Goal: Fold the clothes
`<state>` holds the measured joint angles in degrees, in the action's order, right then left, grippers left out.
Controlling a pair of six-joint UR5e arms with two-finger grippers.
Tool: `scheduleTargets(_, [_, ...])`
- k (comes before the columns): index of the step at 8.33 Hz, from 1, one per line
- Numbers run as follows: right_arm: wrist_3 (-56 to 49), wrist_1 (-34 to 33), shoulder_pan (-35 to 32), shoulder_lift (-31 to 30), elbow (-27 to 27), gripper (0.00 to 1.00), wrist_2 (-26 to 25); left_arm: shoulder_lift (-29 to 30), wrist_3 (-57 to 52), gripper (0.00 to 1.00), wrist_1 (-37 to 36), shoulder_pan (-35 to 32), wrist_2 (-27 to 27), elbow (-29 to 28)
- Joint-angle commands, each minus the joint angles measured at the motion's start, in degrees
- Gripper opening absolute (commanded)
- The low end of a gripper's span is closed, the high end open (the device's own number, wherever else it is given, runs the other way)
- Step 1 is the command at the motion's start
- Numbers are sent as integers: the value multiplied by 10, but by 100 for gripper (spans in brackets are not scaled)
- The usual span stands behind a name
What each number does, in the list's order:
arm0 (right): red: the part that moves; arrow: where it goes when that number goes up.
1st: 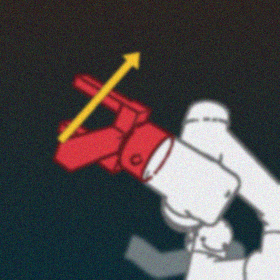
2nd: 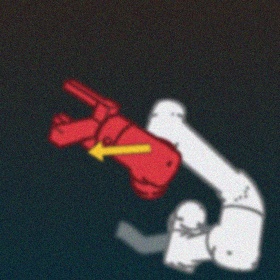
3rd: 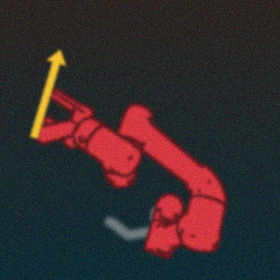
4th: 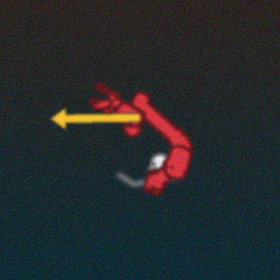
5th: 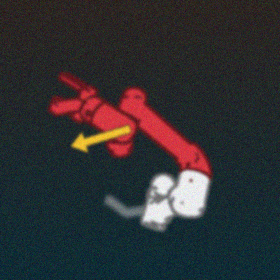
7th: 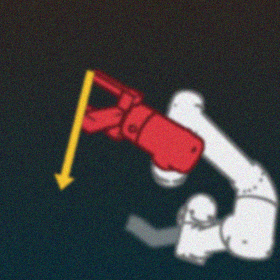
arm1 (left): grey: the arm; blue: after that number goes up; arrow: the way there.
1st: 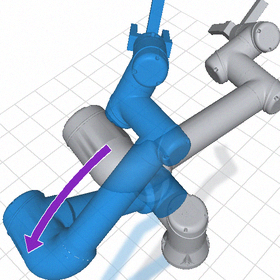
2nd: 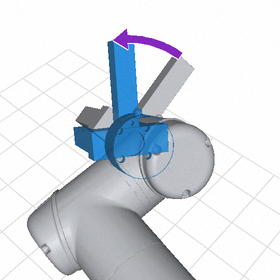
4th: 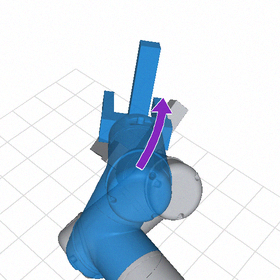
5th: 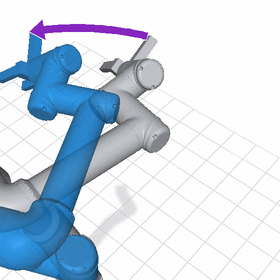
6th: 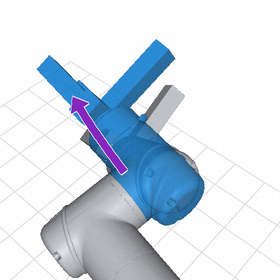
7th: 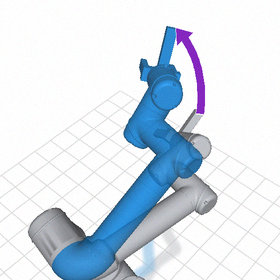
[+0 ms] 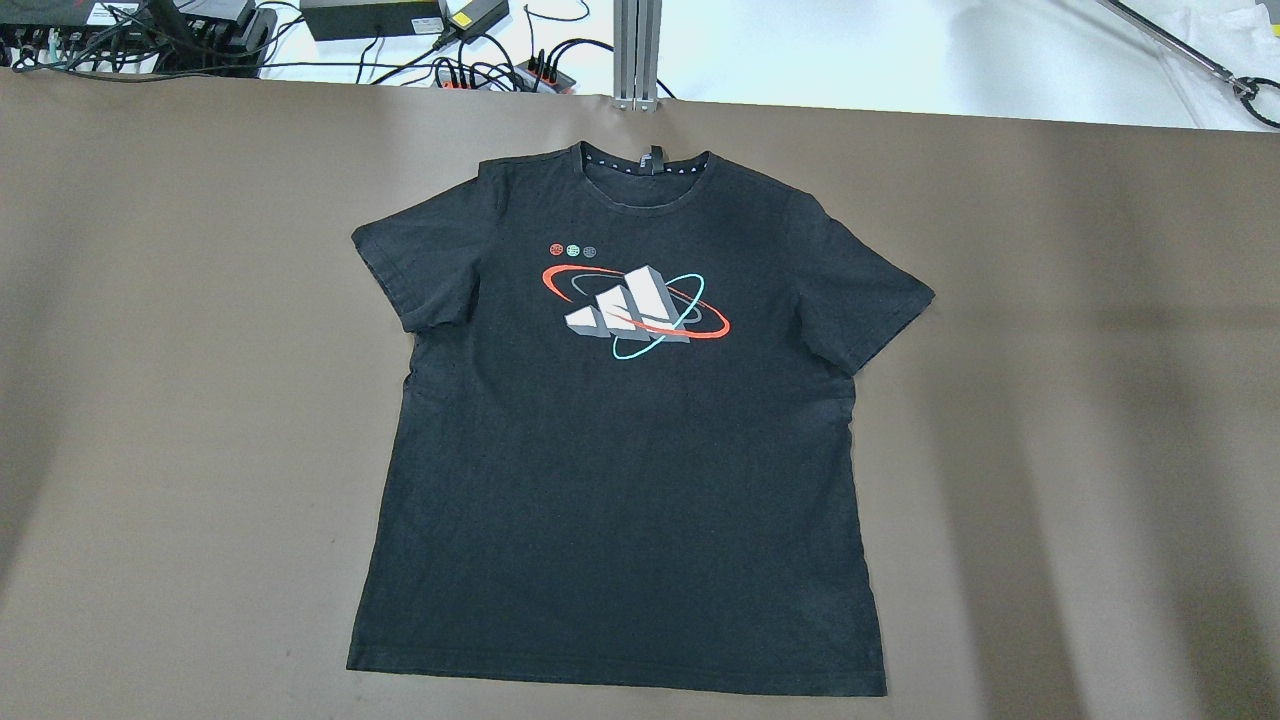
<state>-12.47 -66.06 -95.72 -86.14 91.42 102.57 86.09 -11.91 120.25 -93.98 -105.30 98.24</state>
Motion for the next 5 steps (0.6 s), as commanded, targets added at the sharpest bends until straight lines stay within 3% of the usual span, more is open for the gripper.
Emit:
scheduleTargets(1, [2,1,0,-1,-2,95,0,-20,3,100,28,1,-2,5])
scheduleTargets(5, [5,8,1,-18,3,95,2,-23,4,100,29,0,-1,0])
